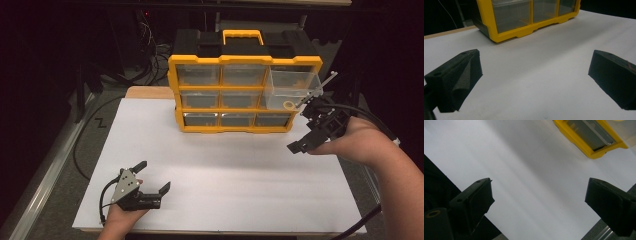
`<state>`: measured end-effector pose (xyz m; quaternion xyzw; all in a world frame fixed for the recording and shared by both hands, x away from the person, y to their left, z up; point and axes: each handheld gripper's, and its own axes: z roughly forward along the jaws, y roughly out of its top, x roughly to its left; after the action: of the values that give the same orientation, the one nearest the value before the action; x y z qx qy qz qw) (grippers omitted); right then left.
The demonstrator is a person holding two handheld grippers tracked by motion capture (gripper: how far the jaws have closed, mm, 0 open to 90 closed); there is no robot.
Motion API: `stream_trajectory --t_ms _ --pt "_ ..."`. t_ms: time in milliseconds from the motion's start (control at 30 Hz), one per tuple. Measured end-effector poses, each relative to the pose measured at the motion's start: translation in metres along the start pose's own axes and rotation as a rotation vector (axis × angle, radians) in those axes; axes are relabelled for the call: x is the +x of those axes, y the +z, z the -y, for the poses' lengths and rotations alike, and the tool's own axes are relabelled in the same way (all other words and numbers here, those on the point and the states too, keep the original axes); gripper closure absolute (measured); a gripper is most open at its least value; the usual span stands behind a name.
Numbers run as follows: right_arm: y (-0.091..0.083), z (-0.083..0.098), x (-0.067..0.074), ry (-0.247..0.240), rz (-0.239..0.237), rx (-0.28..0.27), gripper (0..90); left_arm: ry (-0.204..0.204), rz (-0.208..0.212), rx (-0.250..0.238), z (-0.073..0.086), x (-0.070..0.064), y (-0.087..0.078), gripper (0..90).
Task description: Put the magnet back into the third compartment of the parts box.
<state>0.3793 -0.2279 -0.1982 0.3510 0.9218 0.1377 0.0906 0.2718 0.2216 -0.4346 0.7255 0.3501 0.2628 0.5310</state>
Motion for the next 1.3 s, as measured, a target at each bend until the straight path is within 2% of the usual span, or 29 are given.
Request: stream_trajectory --t_ms 667,700,833,967,1300 --pt "0.078 0.026 0.002 0.018 -0.060 0.034 2.5 0.001 -0.001 0.001 0.000 0.000 0.001 0.1" --pt "0.082 0.027 0.004 0.033 -0.059 0.040 1.7 0.000 0.000 0.001 0.000 0.000 0.000 0.1" --pt "0.100 0.033 0.006 0.024 -0.065 0.049 1.0 0.002 -0.001 0.002 0.000 0.000 0.000 0.1" --pt "0.119 0.037 0.009 0.045 -0.075 0.069 0.9 0.003 -0.001 0.004 0.000 0.000 0.001 0.1" --pt "0.172 0.055 0.017 0.045 -0.083 0.101 0.9 0.012 0.000 0.011 0.000 -0.001 0.002 0.1"
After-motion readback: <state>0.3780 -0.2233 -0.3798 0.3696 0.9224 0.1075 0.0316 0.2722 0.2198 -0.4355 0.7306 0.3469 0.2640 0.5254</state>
